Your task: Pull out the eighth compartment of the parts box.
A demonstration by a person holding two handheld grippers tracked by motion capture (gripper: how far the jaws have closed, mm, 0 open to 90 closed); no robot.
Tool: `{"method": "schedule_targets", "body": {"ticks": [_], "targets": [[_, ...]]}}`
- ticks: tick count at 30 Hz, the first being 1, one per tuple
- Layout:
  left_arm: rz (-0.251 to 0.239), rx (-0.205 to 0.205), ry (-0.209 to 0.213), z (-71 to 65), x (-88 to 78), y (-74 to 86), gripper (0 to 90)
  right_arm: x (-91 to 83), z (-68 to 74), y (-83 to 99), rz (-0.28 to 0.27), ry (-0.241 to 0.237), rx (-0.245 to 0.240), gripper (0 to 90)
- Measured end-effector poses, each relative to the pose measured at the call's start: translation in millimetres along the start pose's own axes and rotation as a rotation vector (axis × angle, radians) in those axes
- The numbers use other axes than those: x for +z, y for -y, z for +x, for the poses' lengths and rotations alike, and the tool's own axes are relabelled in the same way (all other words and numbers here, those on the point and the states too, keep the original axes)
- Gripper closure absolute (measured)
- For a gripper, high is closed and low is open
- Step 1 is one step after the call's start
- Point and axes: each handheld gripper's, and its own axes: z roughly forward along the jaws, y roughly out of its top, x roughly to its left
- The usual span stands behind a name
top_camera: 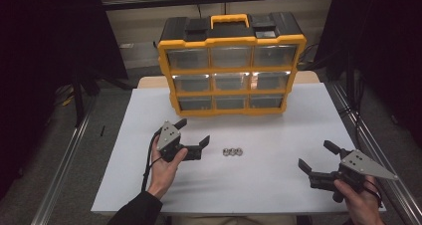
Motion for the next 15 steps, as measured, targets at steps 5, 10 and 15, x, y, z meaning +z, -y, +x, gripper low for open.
{"method": "schedule_targets", "body": {"ticks": [5,10,15], "targets": [[0.019,-0.007,0.006,-2.7,15.4,-0.4,2.5,0.5,-0.1,0.2,-0.001,-0.004,0.000,0.1],[0.025,0.040,0.026,-2.6,27.1,-2.3,2.3,0.4,0.0,0.2,0.001,-0.005,-0.001,0.0],[0.028,0.047,0.036,-1.3,38.3,-2.3,2.3,0.4,-0.2,0.3,0.003,-0.005,0.001,0.1]]}}
